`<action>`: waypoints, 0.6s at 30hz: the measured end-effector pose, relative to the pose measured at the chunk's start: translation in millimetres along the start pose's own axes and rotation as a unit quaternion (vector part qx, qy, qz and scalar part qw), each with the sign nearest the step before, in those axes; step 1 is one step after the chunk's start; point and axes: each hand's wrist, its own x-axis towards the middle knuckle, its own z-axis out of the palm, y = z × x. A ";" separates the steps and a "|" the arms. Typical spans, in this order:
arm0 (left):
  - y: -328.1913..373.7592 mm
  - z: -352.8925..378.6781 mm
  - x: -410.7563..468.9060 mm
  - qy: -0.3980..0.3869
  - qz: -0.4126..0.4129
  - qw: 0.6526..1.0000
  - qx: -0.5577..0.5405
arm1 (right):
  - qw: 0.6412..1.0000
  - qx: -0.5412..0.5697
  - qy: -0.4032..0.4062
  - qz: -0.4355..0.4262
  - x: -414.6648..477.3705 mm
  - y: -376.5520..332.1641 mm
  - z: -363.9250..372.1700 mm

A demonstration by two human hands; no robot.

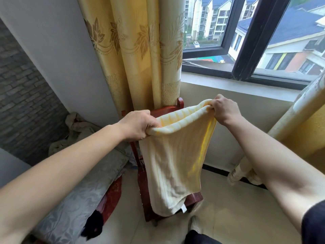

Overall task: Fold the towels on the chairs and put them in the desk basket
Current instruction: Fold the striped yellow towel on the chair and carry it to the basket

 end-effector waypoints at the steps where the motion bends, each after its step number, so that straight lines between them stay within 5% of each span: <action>1: 0.2 1.7 -0.1 -0.026 -0.027 0.999 0.033 | 1.000 0.005 0.003 -0.005 -0.1 -1.6 -1.4; 5: -6.5 5.4 -2.9 -0.097 -0.129 0.980 0.116 | 0.999 0.017 0.012 -0.026 -2.8 -11.0 -11.1; 11: -17.2 19.1 -1.4 -0.216 -0.160 0.934 0.238 | 0.990 0.032 0.037 -0.133 -20.8 -29.9 -23.6; 16: -28.3 33.9 -24.8 -0.108 -0.208 0.964 0.129 | 0.947 0.140 0.262 -0.121 -49.0 -15.3 -13.1; 18: -26.1 42.1 -33.7 -0.113 -0.225 0.959 0.128 | 0.975 0.093 0.143 -0.142 -60.0 -5.6 7.0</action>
